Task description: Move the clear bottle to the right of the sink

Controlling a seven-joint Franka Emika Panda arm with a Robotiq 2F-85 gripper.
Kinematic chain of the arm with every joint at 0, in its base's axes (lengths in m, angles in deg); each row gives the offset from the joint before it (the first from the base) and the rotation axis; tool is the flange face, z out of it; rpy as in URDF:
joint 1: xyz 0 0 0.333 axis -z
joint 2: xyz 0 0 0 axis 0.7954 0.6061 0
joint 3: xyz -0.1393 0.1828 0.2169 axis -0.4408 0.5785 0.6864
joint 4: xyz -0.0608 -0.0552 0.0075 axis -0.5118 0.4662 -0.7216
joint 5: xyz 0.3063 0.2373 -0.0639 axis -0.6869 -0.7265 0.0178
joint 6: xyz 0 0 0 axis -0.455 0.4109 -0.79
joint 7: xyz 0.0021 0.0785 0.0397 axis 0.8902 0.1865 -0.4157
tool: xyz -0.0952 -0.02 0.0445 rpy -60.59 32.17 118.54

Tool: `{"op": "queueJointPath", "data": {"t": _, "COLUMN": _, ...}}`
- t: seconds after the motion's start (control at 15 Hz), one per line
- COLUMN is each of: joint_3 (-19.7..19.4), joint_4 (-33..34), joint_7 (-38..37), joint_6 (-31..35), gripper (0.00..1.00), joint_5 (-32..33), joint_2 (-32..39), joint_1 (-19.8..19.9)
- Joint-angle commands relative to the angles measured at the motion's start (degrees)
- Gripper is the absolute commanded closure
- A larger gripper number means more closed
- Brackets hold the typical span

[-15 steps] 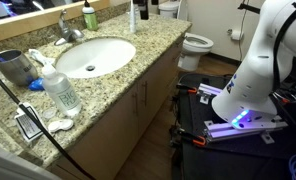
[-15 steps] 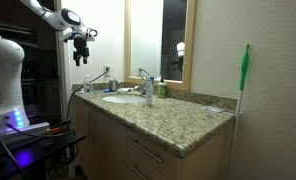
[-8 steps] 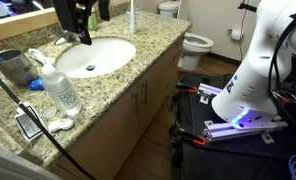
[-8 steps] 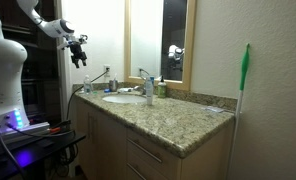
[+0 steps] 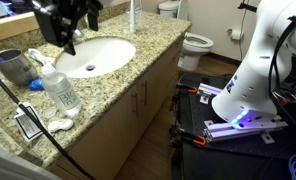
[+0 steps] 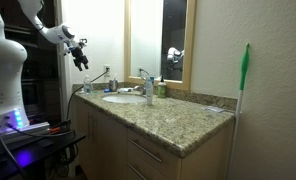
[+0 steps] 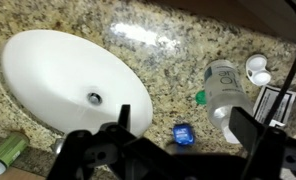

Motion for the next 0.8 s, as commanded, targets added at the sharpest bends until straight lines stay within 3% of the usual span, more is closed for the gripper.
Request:
{"op": "queueJointPath", "data": {"t": 0.0, "joint_3": 0.9, "joint_4": 3.2, "joint_7": -7.2, "joint_6": 5.7, "gripper": 0.0, "joint_5": -1.6, "joint_2": 8.4, "joint_1": -1.1}}
{"op": "queueJointPath", "data": {"t": 0.13, "joint_3": 0.3, "joint_4": 5.9, "joint_7": -7.7, "joint_6": 5.5, "gripper": 0.0, "joint_5": -5.6, "joint_2": 11.7, "joint_1": -3.0}}
{"op": "queueJointPath", "data": {"t": 0.2, "joint_3": -0.3, "joint_4": 2.4, "joint_7": -7.0, "joint_6": 5.5, "gripper": 0.0, "joint_5": -3.0, "joint_2": 8.1, "joint_1": -2.8}}
{"op": "queueJointPath", "data": {"t": 0.4, "joint_3": -0.7, "joint_4": 5.0, "joint_7": -7.5, "joint_6": 5.5, "gripper": 0.0, "joint_5": -4.7, "joint_2": 11.1, "joint_1": -4.0}}
{"op": "queueJointPath", "data": {"t": 0.47, "joint_3": 0.4, "joint_4": 8.3, "joint_7": -12.1, "joint_6": 5.4, "gripper": 0.0, "joint_5": -0.5, "joint_2": 15.3, "joint_1": -4.5}}
{"op": "queueJointPath", "data": {"t": 0.73, "joint_3": -0.5, "joint_4": 9.9, "joint_7": -20.6, "joint_6": 7.0, "gripper": 0.0, "joint_5": 10.2, "joint_2": 20.8, "joint_1": -7.0}}
